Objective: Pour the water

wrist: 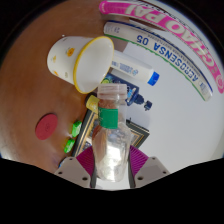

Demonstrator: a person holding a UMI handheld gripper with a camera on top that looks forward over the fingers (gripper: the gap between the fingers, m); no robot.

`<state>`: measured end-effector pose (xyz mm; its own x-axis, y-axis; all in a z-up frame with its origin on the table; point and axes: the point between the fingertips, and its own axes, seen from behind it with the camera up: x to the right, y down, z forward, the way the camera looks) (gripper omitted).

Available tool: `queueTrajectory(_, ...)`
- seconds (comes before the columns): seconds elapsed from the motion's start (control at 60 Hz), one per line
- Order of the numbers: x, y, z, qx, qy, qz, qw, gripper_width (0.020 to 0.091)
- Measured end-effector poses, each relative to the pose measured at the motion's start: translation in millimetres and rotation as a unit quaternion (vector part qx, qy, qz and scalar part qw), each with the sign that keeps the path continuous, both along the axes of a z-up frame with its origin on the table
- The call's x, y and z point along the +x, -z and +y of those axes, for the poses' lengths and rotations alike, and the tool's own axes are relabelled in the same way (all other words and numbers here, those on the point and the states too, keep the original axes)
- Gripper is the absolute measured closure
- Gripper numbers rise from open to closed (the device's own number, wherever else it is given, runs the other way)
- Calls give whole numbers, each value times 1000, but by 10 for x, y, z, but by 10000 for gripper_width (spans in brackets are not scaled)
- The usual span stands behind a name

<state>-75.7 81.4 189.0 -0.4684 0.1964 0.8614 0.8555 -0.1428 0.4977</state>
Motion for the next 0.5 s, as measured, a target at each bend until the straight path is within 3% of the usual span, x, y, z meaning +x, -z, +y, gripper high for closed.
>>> queueTrajectory(0.15, -103, 48, 29, -7, -22, -27, 999, 668)
queueTrajectory(0.25, -86, 44, 34, -9, -17, 16, 1000, 666)
queueTrajectory(0.383, -90, -40, -5, -10, -12, 174, 985, 665)
queueTrajectory(0.5, -29, -88, -126, -12, 23, 377, 926, 667)
